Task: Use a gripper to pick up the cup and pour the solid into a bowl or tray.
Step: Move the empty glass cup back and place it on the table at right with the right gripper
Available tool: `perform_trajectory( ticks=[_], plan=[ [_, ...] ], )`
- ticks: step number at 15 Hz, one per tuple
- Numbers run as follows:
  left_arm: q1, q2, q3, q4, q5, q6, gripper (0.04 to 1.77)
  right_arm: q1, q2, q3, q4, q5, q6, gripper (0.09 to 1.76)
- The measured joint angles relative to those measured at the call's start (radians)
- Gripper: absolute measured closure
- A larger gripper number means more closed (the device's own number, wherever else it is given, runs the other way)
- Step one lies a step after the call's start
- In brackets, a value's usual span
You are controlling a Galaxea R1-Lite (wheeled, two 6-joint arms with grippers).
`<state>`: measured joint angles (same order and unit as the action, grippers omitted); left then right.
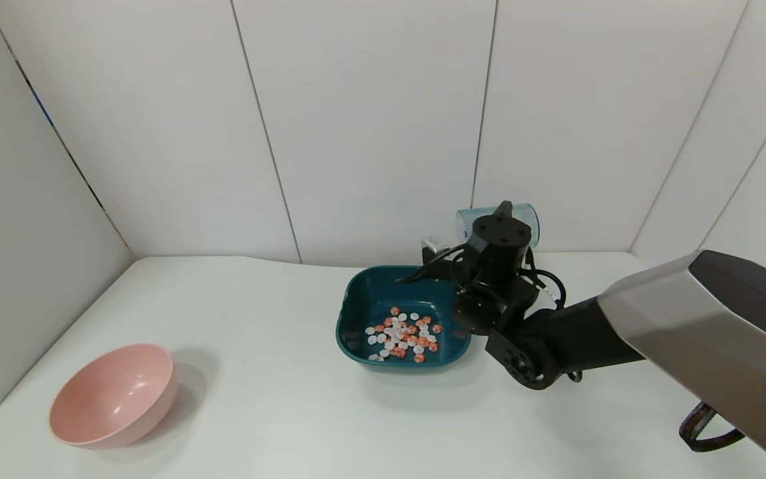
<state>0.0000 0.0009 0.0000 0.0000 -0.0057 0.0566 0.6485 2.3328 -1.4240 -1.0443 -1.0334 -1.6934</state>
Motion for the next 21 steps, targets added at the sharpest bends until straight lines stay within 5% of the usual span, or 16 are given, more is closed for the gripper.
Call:
perform_trajectory(
  ticks=[5, 10, 13, 21],
  plan=[
    [0.0, 0.0, 0.0, 0.0, 0.0, 0.0, 0.09, -0.018, -0.011, -0.002, 0.1, 0.0, 0.161, 0.53],
    [0.0, 0.0, 0.0, 0.0, 0.0, 0.0, 0.09, -0.016, -0.082, -0.001, 0.512, 0.026, 0.49, 0.53],
    [0.0, 0.0, 0.0, 0.0, 0.0, 0.0, 0.09, -0.038, -0.147, -0.015, 0.701, 0.103, 0.701, 0.53],
    [0.0, 0.0, 0.0, 0.0, 0.0, 0.0, 0.09, -0.146, -0.253, -0.008, 0.864, 0.345, 1.215, 0.53]
  ],
)
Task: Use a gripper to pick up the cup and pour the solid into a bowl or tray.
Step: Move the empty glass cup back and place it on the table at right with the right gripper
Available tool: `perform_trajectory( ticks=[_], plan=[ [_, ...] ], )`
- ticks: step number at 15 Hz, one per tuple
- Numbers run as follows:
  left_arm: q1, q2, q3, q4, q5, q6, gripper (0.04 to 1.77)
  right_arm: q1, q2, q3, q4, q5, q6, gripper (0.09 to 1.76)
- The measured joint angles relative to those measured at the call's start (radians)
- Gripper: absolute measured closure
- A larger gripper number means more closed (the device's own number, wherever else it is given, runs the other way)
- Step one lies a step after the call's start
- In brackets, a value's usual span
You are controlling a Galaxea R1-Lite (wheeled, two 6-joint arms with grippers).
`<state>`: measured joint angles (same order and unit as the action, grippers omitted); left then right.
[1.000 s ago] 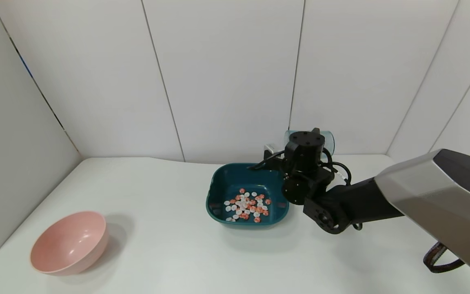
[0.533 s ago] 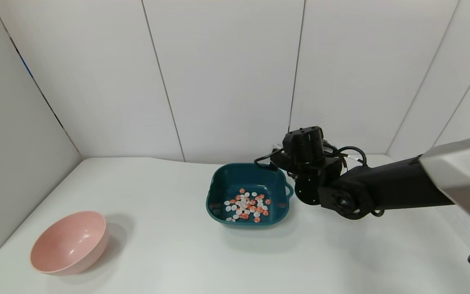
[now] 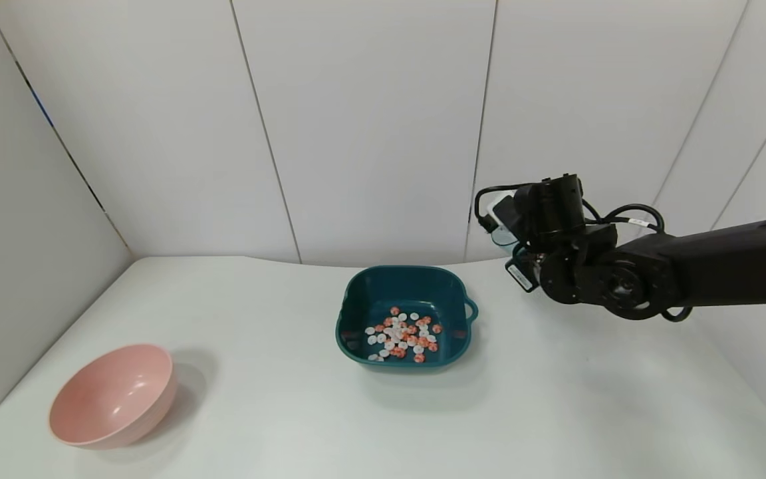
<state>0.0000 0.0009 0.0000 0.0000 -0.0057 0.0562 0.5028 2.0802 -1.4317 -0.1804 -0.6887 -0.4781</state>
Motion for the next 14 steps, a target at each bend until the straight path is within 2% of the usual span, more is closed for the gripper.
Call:
perform_trajectory(
  ticks=[4, 8, 14],
  plan=[
    [0.0, 0.0, 0.0, 0.0, 0.0, 0.0, 0.09, -0.04, -0.051, 0.013, 0.055, 0.203, 0.3, 0.53],
    [0.0, 0.0, 0.0, 0.0, 0.0, 0.0, 0.09, -0.075, -0.1, 0.12, 0.027, 0.335, 0.399, 0.53],
    [0.0, 0.0, 0.0, 0.0, 0.0, 0.0, 0.09, -0.118, -0.122, 0.297, -0.263, 0.396, 0.445, 0.53]
  ],
)
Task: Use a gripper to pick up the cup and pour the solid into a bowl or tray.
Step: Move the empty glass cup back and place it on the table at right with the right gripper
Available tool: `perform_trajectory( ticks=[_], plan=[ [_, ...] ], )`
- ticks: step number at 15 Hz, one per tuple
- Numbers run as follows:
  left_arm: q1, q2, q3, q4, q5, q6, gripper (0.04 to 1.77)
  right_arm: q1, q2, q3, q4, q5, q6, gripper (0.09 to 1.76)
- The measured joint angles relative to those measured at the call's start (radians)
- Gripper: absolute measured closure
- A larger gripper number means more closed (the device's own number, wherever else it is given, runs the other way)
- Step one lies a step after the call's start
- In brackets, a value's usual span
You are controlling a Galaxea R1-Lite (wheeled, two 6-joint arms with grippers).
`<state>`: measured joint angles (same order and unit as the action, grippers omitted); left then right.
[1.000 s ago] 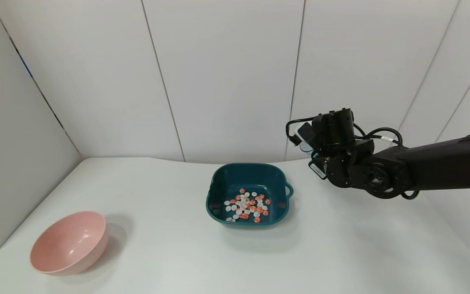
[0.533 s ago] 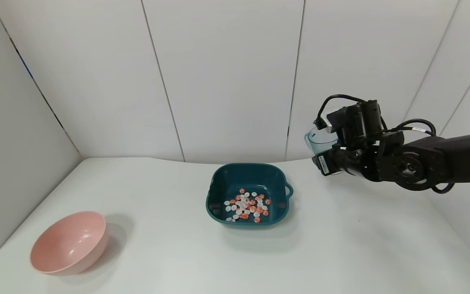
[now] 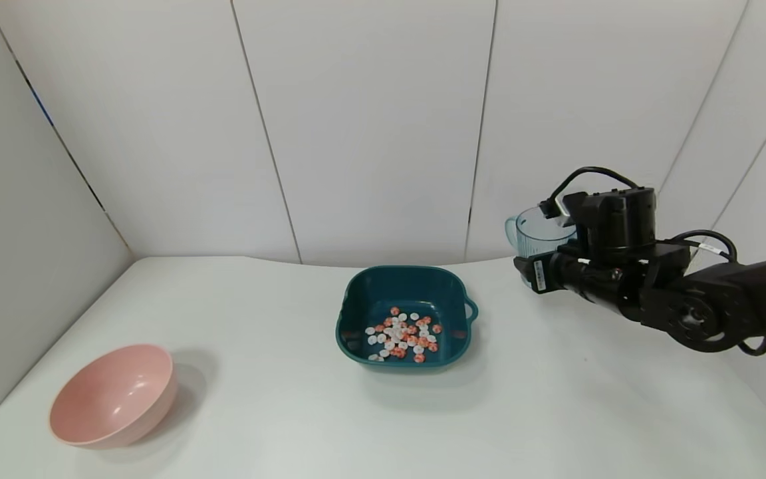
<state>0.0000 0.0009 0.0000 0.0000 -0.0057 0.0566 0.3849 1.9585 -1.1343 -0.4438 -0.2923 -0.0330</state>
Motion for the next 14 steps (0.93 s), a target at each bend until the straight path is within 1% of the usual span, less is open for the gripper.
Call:
perform_trajectory(
  ticks=[1, 2, 4, 6, 9, 14],
  plan=[
    [0.0, 0.0, 0.0, 0.0, 0.0, 0.0, 0.09, -0.008, 0.002, 0.032, -0.054, 0.007, 0.01, 0.53],
    [0.0, 0.0, 0.0, 0.0, 0.0, 0.0, 0.09, -0.015, 0.008, 0.061, -0.097, 0.01, 0.048, 0.53],
    [0.0, 0.0, 0.0, 0.0, 0.0, 0.0, 0.09, -0.024, 0.024, 0.089, -0.124, 0.011, 0.119, 0.53],
    [0.0, 0.0, 0.0, 0.0, 0.0, 0.0, 0.09, -0.03, 0.046, 0.104, -0.156, 0.01, 0.159, 0.53],
    [0.0, 0.0, 0.0, 0.0, 0.0, 0.0, 0.09, -0.04, 0.086, 0.123, -0.205, 0.011, 0.171, 0.53],
    [0.0, 0.0, 0.0, 0.0, 0.0, 0.0, 0.09, -0.045, 0.183, 0.124, -0.305, 0.011, 0.182, 0.53]
  ],
)
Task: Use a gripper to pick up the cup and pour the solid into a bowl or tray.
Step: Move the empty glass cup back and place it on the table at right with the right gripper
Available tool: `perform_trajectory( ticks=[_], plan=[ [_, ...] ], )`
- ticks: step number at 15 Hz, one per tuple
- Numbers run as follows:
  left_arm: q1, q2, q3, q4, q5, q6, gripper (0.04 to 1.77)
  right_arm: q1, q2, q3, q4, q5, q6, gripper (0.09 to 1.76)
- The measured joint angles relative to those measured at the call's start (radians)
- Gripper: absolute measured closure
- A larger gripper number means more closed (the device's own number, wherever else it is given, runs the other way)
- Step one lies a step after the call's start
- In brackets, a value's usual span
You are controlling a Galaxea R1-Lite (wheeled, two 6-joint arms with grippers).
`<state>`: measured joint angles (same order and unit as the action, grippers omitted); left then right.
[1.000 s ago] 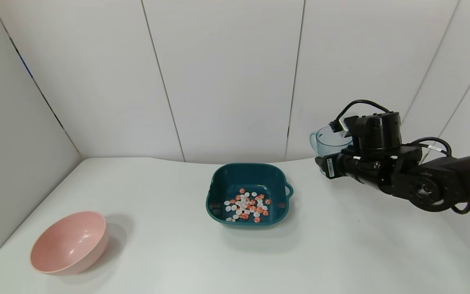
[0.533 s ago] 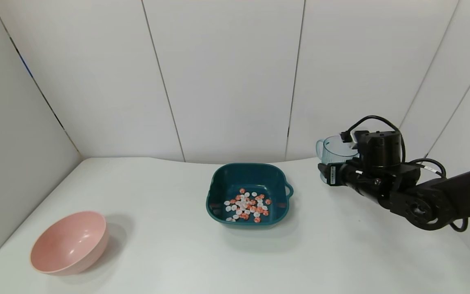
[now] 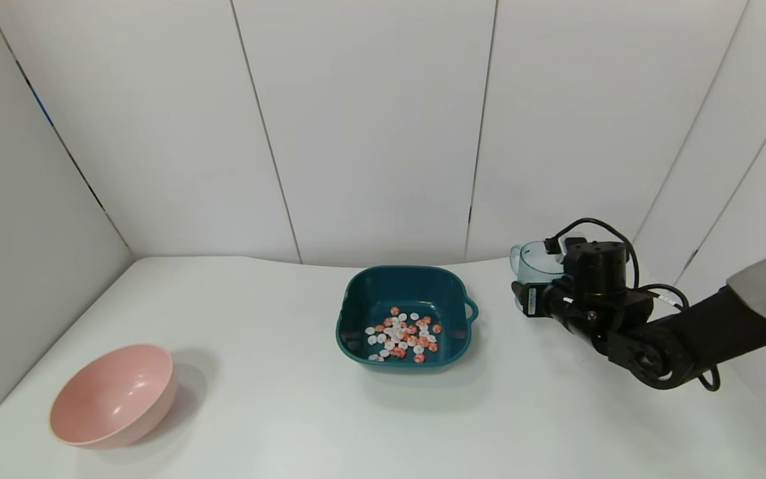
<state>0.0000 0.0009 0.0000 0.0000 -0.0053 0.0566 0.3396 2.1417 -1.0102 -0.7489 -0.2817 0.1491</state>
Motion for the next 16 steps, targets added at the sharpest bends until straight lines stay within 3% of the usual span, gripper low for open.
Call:
perform_trajectory(
  ticks=[12, 16],
  plan=[
    [0.0, 0.0, 0.0, 0.0, 0.0, 0.0, 0.09, 0.007, 0.154, -0.075, -0.063, -0.022, 0.03, 0.54],
    [0.0, 0.0, 0.0, 0.0, 0.0, 0.0, 0.09, 0.01, 0.153, -0.075, -0.062, -0.023, 0.032, 0.36]
  ],
)
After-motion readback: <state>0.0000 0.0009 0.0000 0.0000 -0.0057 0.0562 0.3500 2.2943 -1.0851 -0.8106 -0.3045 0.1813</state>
